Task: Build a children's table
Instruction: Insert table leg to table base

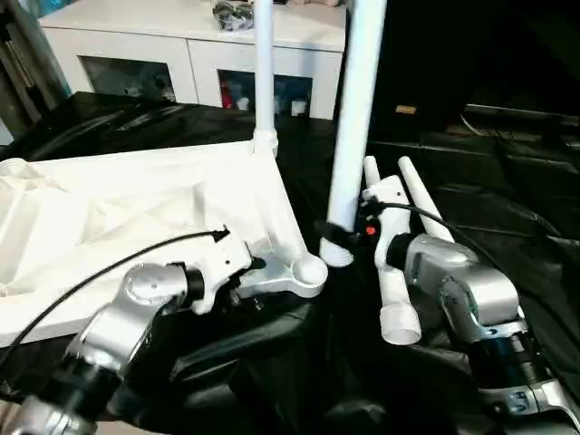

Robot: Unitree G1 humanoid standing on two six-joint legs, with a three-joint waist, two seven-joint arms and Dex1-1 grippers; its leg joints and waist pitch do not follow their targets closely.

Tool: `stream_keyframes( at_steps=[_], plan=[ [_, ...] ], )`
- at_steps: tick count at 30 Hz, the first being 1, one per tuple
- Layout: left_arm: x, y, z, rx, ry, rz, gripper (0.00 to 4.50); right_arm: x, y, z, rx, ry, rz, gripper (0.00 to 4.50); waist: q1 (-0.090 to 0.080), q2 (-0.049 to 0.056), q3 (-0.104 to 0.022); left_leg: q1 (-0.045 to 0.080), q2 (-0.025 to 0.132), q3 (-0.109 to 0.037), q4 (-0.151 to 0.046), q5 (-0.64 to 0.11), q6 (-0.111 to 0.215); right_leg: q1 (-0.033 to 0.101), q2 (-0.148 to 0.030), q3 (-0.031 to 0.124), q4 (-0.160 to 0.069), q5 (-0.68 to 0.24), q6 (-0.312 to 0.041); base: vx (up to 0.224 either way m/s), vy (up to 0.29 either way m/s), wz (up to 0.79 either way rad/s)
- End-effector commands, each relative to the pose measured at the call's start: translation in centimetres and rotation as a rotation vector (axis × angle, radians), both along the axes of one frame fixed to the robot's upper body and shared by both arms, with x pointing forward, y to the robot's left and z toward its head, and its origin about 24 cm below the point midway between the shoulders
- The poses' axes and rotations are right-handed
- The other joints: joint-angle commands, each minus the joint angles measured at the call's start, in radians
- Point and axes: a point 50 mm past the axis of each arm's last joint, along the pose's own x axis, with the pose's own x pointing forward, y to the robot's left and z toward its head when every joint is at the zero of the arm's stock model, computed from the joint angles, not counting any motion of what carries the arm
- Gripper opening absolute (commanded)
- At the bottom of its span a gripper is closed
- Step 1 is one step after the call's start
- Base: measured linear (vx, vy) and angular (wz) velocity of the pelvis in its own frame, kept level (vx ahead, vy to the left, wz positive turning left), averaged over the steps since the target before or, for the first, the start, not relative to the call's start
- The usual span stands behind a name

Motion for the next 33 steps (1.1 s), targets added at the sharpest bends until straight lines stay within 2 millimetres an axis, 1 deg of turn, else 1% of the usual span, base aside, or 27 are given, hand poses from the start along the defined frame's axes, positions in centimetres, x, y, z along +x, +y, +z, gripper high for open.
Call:
stream_keyframes(
  at_steps=[1,3,4,5,6,7,8,9,10,11,12,13,14,15,16,17,18,19,20,22,23,24,25,29,30,31,33],
  plan=[
    [-0.08,0.64,-0.39,0.024,0.030,0.004,2.58,0.07,0.07,0.97,0.007,-0.037,0.020,1.91,0.000,-0.002,-0.065,0.029,0.054,-0.028,-0.072,-0.220,-0.034,0.033,-0.080,0.050,-0.082,-0.238,-0.168,0.000,0.000,0.00],
    [-0.02,0.88,-0.33,0.028,0.032,0.001,2.38,0.09,0.04,0.98,0.007,-0.037,0.023,1.91,-0.001,-0.002,-0.065,0.027,0.053,-0.028,-0.072,-0.213,-0.033,0.034,-0.079,0.049,-0.081,-0.228,-0.170,0.000,0.000,0.00],
    [-0.03,1.00,-0.26,0.022,0.036,0.001,2.38,0.11,0.02,0.98,0.006,-0.038,0.025,1.91,-0.003,-0.001,-0.065,0.028,0.054,-0.027,-0.071,-0.210,-0.031,0.033,-0.078,0.050,-0.081,-0.217,-0.174,0.000,0.000,0.00],
    [-0.05,1.07,-0.21,0.017,0.040,0.000,2.23,0.12,0.03,1.00,0.005,-0.038,0.026,1.91,-0.003,-0.002,-0.065,0.028,0.053,-0.026,-0.070,-0.207,-0.029,0.034,-0.079,0.050,-0.080,-0.214,-0.175,0.000,0.000,0.00],
    [-0.19,1.19,-0.10,-0.004,0.055,-0.001,2.10,0.10,0.02,1.05,0.006,-0.040,0.028,1.91,-0.003,0.005,-0.067,0.028,0.053,-0.027,-0.069,-0.201,-0.029,0.034,-0.079,0.050,-0.079,-0.204,-0.179,0.000,0.000,0.00],
    [-0.32,1.26,0.00,-0.021,0.068,-0.003,2.01,0.09,0.01,1.12,0.006,-0.042,0.029,1.91,-0.004,0.006,-0.067,0.028,0.052,-0.026,-0.070,-0.199,-0.030,0.034,-0.077,0.049,-0.078,-0.194,-0.183,0.000,0.000,0.00],
    [-0.33,1.27,0.01,-0.023,0.069,-0.003,2.01,0.09,0.00,1.13,0.006,-0.042,0.029,1.91,-0.006,0.004,-0.067,0.027,0.052,-0.026,-0.069,-0.199,-0.029,0.035,-0.076,0.049,-0.078,-0.189,-0.185,0.000,0.000,0.00],
    [-0.39,1.28,0.04,-0.037,0.079,-0.001,1.77,0.06,-0.02,1.14,0.006,-0.043,0.030,1.91,-0.005,0.004,-0.067,0.029,0.052,-0.026,-0.069,-0.199,-0.029,0.034,-0.076,0.049,-0.077,-0.182,-0.189,0.000,0.000,0.00],
    [-0.41,1.29,0.05,-0.044,0.083,0.000,1.77,0.02,-0.04,1.11,0.005,-0.042,0.030,1.91,-0.006,0.005,-0.066,0.028,0.052,-0.026,-0.070,-0.204,-0.030,0.035,-0.076,0.049,-0.078,-0.182,-0.192,0.000,0.000,0.00],
    [-0.42,1.29,0.05,-0.057,0.090,0.000,1.63,-0.03,-0.07,1.05,0.005,-0.042,0.031,1.91,-0.005,0.007,-0.067,0.029,0.052,-0.026,-0.069,-0.207,-0.030,0.035,-0.076,0.049,-0.078,-0.184,-0.193,0.000,0.000,0.00],
    [-0.42,1.29,0.04,-0.062,0.094,0.000,1.55,-0.06,-0.07,1.03,0.005,-0.041,0.031,1.91,-0.005,0.006,-0.067,0.029,0.052,-0.026,-0.070,-0.214,-0.032,0.034,-0.076,0.049,-0.078,-0.188,-0.194,0.000,0.000,0.00],
    [-0.42,1.30,0.03,-0.065,0.095,0.000,1.43,-0.07,-0.06,1.01,0.005,-0.041,0.032,1.91,-0.005,0.004,-0.066,0.030,0.052,-0.026,-0.070,-0.218,-0.031,0.034,-0.076,0.049,-0.079,-0.191,-0.194,0.000,0.000,0.00],
    [-0.44,1.33,-0.02,-0.065,0.100,-0.006,1.31,-0.11,-0.04,0.98,0.005,-0.040,0.035,1.91,-0.005,0.005,-0.066,0.030,0.052,-0.026,-0.070,-0.219,-0.031,0.035,-0.076,0.049,-0.079,-0.194,-0.194,0.000,0.000,0.00],
    [-0.51,1.45,-0.17,-0.054,0.108,-0.015,1.31,-0.15,0.04,0.98,0.004,-0.040,0.042,1.91,-0.004,0.004,-0.066,0.029,0.052,-0.026,-0.070,-0.218,-0.030,0.035,-0.077,0.050,-0.080,-0.199,-0.191,0.000,0.000,0.00],
    [-0.52,1.48,-0.20,-0.049,0.109,-0.017,1.17,-0.16,0.05,0.99,0.004,-0.040,0.043,1.91,-0.004,0.004,-0.066,0.029,0.053,-0.026,-0.070,-0.217,-0.030,0.035,-0.077,0.050,-0.080,-0.206,-0.189,0.000,0.000,0.00],
    [-0.53,1.51,-0.24,-0.044,0.109,-0.019,1.17,-0.16,0.08,0.99,0.004,-0.040,0.045,1.91,-0.004,0.004,-0.065,0.029,0.053,-0.026,-0.070,-0.218,-0.030,0.035,-0.077,0.050,-0.081,-0.209,-0.188,0.000,0.000,0.00],
    [-0.56,1.52,-0.26,-0.047,0.113,-0.021,0.99,-0.15,0.14,1.08,0.006,-0.041,0.050,1.91,-0.004,0.004,-0.065,0.029,0.053,-0.027,-0.071,-0.217,-0.031,0.035,-0.077,0.050,-0.081,-0.211,-0.186,0.000,0.000,0.00],
    [-0.56,1.52,-0.26,-0.047,0.113,-0.021,0.99,-0.15,0.14,1.08,0.006,-0.041,0.050,1.91,-0.004,0.005,-0.066,0.030,0.054,-0.027,-0.072,-0.217,-0.032,0.034,-0.077,0.049,-0.080,-0.210,-0.186,0.000,0.000,0.00],
    [-0.55,1.50,-0.24,-0.055,0.117,-0.019,0.83,-0.13,0.22,1.18,0.006,-0.042,0.059,1.91,-0.004,0.004,-0.066,0.031,0.054,-0.027,-0.072,-0.219,-0.033,0.034,-0.077,0.049,-0.080,-0.207,-0.186,0.000,0.000,0.00],
    [-0.53,1.45,-0.22,-0.061,0.119,-0.017,0.68,-0.13,0.29,1.26,0.006,-0.042,0.069,1.91,-0.004,0.004,-0.066,0.031,0.053,-0.027,-0.071,-0.218,-0.032,0.034,-0.076,0.049,-0.079,-0.200,-0.188,0.000,0.000,0.00],
    [-0.53,1.43,-0.22,-0.063,0.120,-0.018,0.68,-0.15,0.34,1.29,0.005,-0.042,0.076,1.91,-0.004,0.004,-0.067,0.030,0.053,-0.026,-0.070,-0.216,-0.032,0.035,-0.077,0.050,-0.079,-0.196,-0.189,0.000,0.000,0.00],
    [-0.54,1.36,-0.24,-0.068,0.125,-0.019,0.49,-0.19,0.40,1.34,0.004,-0.042,0.087,1.91,-0.003,0.008,-0.067,0.030,0.054,-0.027,-0.071,-0.214,-0.031,0.035,-0.077,0.050,-0.078,-0.188,-0.192,0.000,0.000,0.00],
    [-0.54,1.31,-0.26,-0.072,0.129,-0.021,0.39,-0.21,0.44,1.38,0.003,-0.043,0.095,1.91,-0.003,0.006,-0.067,0.029,0.053,-0.027,-0.071,-0.212,-0.031,0.037,-0.077,0.050,-0.077,-0.179,-0.194,0.000,0.000,0.00],
    [-0.64,1.18,-0.46,-0.067,0.154,-0.044,0.09,-0.26,0.61,1.51,0.007,-0.043,0.110,1.91,-0.001,0.006,-0.069,0.028,0.053,-0.027,-0.070,-0.192,-0.025,0.039,-0.077,0.049,-0.073,-0.148,-0.200,0.000,0.000,0.00],
    [-0.70,1.24,-0.59,-0.045,0.159,-0.053,0.01,-0.24,0.62,1.48,0.004,-0.042,0.113,1.91,-0.002,0.001,-0.068,0.027,0.053,-0.027,-0.070,-0.189,-0.023,0.039,-0.078,0.049,-0.073,-0.146,-0.203,0.000,0.000,0.00],
    [-0.74,1.30,-0.69,-0.027,0.161,-0.060,0.01,-0.22,0.63,1.45,0.001,-0.041,0.116,1.91,-0.002,0.003,-0.068,0.027,0.053,-0.027,-0.070,-0.192,-0.021,0.039,-0.079,0.049,-0.074,-0.153,-0.203,0.000,0.000,0.00],
    [-0.71,1.37,-0.69,-0.024,0.160,-0.059,0.01,-0.23,0.71,1.41,0.001,-0.036,0.124,1.91,-0.004,0.000,-0.067,0.027,0.053,-0.027,-0.070,-0.196,-0.021,0.040,-0.080,0.049,-0.075,-0.166,-0.202,0.000,0.000,0.00]
  ],
)
